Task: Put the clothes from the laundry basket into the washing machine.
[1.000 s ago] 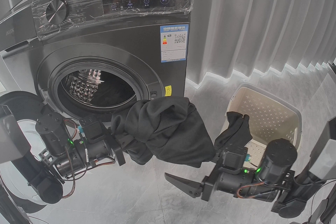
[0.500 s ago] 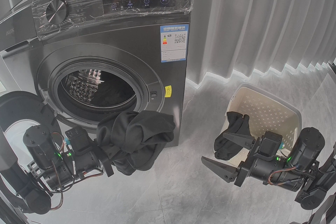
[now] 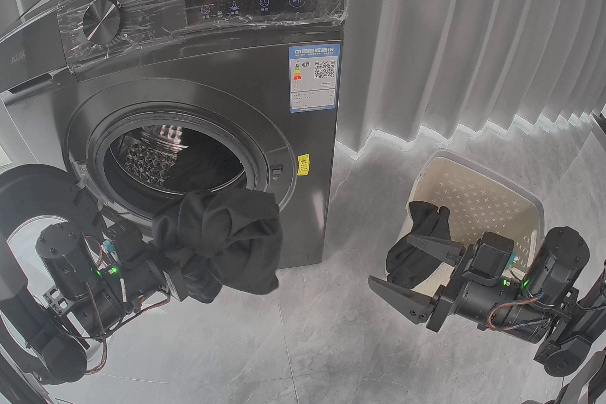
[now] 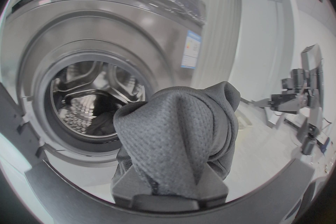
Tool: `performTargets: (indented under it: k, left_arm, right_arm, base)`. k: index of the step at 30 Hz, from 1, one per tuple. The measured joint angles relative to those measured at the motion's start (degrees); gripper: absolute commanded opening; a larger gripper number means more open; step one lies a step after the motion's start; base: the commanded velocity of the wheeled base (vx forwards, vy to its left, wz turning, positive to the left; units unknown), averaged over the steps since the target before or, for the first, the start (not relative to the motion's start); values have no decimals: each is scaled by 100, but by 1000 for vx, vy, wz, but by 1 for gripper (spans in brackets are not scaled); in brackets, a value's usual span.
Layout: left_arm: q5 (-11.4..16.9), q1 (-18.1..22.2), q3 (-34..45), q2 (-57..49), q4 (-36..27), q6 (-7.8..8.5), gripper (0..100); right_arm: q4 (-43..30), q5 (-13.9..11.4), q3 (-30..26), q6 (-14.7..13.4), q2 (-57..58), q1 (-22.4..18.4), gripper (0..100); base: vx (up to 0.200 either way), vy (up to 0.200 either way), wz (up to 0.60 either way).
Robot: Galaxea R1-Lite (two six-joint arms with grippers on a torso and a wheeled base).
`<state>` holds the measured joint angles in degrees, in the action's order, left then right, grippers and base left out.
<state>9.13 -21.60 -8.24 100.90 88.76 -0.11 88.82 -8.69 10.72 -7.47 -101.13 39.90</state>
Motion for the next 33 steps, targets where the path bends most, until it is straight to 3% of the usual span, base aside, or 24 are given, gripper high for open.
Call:
performTargets:
  k: [5, 13, 20, 33]
  left_arm:
    - [-864, 24, 9, 6, 0, -90, 0]
    - [-1425, 143, -82, 149, -27, -90, 0]
    - [-1569, 396, -165, 274, -16, -40, 0]
    - [-1580, 193, -267, 400, -7, 9, 0]
  right_arm:
    - [0, 0, 0, -7, -9, 23, 100]
    - [0, 0, 24, -10, -33, 52, 100]
    - [2, 2, 35, -10, -40, 23, 100]
    - [0, 22, 35, 17, -41, 76, 100]
  base:
    - [0, 0, 0]
    - [0, 0, 0]
    - [0, 0, 0]
    - [46, 0, 0]
